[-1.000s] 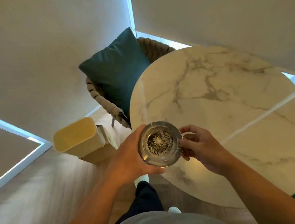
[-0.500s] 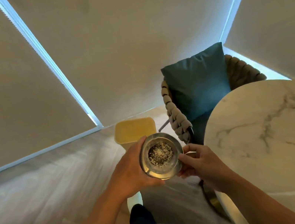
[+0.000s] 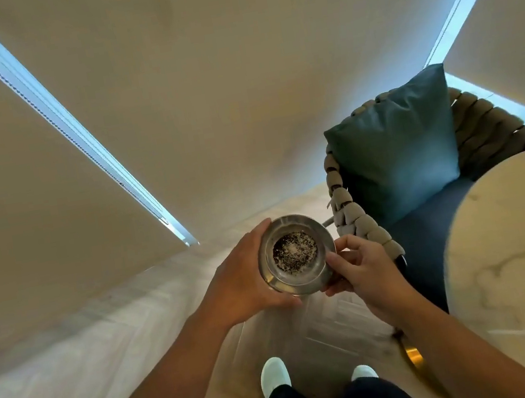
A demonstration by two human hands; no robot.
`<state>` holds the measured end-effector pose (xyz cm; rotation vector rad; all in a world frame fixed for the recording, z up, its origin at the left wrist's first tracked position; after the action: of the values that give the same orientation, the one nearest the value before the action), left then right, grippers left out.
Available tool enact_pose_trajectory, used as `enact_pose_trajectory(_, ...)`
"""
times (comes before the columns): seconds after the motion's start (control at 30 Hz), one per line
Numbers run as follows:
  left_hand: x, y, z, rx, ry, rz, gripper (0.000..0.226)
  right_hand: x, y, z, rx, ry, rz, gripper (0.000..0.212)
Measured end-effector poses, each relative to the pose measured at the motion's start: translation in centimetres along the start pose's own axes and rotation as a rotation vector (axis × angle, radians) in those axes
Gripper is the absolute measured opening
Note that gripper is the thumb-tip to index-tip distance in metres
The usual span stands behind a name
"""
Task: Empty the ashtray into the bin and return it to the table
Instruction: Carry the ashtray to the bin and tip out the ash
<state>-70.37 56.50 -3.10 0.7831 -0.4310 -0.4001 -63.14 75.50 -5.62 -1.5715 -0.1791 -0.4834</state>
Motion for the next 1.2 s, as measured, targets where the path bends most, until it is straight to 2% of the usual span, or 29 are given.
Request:
enact_pose_trajectory(0.17,-3.2,-4.9,-1.7,-0.006,-0.044,0.081,0.138,-4.3,1.9,0.4,-0.017,-0.009,0.003,0.008)
enact_pose_trajectory(0.37,-7.5,-15.5,-7.0,-0.276,-0.095,0.181,0.129,-10.4,9.3,2.0,-0.005,-0.026,-0.032,0.009)
enact_pose_trajectory(0.53,-11.0,-22.7,-10.0,-0.474,-0.096,0.168,0.133,-14.1,15.2,2.1,-0.036,-0.003,-0.061,0.009)
enact_pose_trajectory(0.7,-13.3,-27.9,-12.4,-0.657,-0.126,0.101,0.151,-17.0,20.1,0.5,-0.047,0.022,-0.088,0.009)
enact_pose_trajectory(0.83,-14.0,-30.4,-13.5,-0.723,-0.154,0.049,0.159,-18.9,22.4,-1.0,-0.071,0.045,-0.101,0.008)
enact_pose_trajectory(1.2,-15.1,-31.7,-13.9,-0.625,-0.179,0.055,0.163,-23.0,24.7,-2.3,0.009,0.053,-0.133,0.007)
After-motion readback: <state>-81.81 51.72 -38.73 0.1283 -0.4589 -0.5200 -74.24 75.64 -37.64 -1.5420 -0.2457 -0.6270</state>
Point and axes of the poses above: each hand's wrist, its own x-axis away from the middle knuckle, its own z-axis out of the back of the hand, y = z × x, the point moved 5 cm from there along -x, towards the middle knuckle, and after that the axes turned 5 degrees about z, right-handed, at the moved point
